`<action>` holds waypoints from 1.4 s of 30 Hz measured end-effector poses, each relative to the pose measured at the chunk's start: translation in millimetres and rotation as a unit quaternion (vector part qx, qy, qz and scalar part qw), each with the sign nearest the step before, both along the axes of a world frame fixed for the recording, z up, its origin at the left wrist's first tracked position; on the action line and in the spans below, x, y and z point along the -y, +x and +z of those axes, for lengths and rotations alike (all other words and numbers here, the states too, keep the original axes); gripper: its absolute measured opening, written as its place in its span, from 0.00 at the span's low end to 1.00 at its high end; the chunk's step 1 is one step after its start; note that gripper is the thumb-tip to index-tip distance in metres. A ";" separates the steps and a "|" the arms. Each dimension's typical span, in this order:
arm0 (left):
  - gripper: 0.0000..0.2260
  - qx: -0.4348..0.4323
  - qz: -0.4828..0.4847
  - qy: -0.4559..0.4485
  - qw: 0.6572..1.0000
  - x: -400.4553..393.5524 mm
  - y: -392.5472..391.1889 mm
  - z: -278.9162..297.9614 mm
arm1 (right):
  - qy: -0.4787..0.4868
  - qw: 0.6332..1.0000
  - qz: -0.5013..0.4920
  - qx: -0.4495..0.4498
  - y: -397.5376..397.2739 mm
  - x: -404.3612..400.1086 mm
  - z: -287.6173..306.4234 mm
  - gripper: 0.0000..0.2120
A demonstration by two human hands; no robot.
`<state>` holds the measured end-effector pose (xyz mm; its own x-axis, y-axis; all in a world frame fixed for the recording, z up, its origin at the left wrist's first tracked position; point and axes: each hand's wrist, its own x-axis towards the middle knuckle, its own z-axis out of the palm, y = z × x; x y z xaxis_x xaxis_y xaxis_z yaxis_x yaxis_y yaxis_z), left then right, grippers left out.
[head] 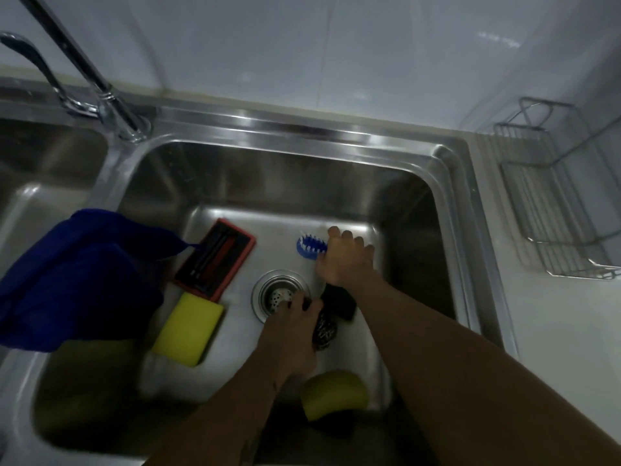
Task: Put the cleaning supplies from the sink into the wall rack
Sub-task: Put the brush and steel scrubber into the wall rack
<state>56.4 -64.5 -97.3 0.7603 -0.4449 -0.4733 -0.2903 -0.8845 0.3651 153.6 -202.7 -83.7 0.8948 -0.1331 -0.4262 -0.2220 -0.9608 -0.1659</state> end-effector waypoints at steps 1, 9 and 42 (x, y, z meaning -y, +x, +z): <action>0.37 0.004 -0.001 -0.004 1.000 -4.0 0.5 -0.5 | -0.027 0.999 -0.002 -0.022 1.4 -3.4 -3.6 0.29; 0.30 0.021 -0.027 0.014 0.999 -26.1 11.3 3.5 | -0.081 0.996 -0.019 -0.038 -8.2 4.5 -11.2 0.37; 0.24 0.307 -0.080 -0.272 0.908 27.0 16.5 301.3 | -0.085 0.910 -0.022 0.406 -162.3 65.1 316.1 0.26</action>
<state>72.9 -91.5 204.0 0.7120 -0.6134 0.3418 -0.6957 -0.5501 0.4619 -8.7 -267.8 232.4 0.8976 -0.1793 0.4028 -0.1318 -0.9809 -0.1429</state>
